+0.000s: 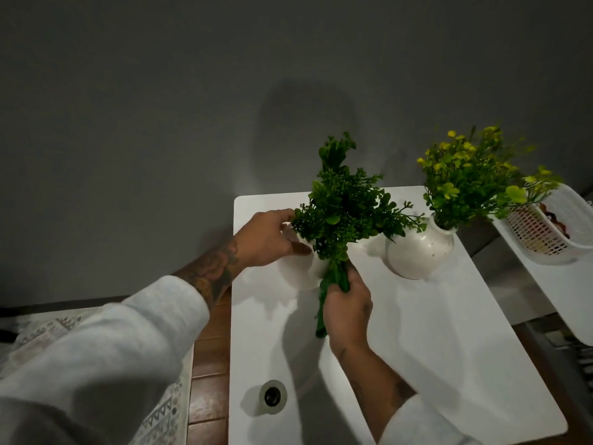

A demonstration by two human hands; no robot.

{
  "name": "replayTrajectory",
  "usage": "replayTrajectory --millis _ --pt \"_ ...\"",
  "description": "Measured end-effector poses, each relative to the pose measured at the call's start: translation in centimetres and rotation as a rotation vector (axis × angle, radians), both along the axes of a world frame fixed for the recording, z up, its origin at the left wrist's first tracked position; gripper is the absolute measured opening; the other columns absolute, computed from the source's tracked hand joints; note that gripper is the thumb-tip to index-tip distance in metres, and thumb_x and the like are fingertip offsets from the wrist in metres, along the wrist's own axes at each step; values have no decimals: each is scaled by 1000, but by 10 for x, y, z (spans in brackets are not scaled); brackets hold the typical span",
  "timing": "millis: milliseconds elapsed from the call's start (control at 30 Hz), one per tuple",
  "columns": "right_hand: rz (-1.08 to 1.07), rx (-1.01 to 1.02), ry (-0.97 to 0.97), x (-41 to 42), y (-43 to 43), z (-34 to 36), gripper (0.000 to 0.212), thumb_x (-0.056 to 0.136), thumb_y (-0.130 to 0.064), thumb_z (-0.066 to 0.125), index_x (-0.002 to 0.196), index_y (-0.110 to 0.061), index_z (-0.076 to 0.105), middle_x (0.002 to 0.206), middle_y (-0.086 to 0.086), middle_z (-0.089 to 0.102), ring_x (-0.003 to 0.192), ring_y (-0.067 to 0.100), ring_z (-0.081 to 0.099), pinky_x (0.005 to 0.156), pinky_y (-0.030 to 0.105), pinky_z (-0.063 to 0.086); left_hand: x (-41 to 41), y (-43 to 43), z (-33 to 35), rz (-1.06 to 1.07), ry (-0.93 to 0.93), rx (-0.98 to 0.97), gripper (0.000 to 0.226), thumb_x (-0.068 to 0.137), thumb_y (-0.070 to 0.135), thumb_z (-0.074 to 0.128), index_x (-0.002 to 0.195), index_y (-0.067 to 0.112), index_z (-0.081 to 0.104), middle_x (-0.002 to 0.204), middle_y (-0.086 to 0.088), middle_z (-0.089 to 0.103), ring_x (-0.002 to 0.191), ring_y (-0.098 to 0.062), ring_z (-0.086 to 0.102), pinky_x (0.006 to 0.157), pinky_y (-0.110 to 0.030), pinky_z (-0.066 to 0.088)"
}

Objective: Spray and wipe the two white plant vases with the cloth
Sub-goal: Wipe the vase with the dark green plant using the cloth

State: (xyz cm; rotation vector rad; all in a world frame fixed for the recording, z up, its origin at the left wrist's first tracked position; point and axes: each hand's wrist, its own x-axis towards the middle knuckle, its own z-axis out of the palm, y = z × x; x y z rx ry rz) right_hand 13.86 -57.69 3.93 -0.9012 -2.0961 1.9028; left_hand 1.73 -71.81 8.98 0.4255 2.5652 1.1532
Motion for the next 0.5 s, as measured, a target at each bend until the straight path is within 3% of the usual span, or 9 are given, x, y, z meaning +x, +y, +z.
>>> replayTrajectory --millis 100,167,333,500 --pt "33 -70 -149 -7 6 -18 60 82 1 44 127 -34 61 114 -4 68 102 19 61 92 38 54 -4 0 1 -19 -19 -15 61 63 43 85 118 34 61 116 10 66 104 -12 63 94 -38 51" --pt "101 -97 -241 -21 16 -25 57 77 2 41 116 -30 67 107 0 69 102 26 61 95 48 53 -6 0 4 -48 0 -72 61 63 44 84 118 32 61 115 9 66 103 -14 63 94 -39 51" --pt "283 -56 -336 -47 35 -32 43 79 4 37 95 -21 69 96 7 67 96 32 62 91 52 53 -7 1 9 -95 56 -160 59 66 44 82 118 30 60 114 6 67 102 -19 63 93 -39 50" --pt "258 -112 -310 -48 48 -17 41 85 3 41 87 -21 73 95 12 70 89 30 66 86 47 57 -3 3 10 -74 57 -136 60 66 43 83 120 32 59 116 8 66 105 -15 61 94 -35 49"
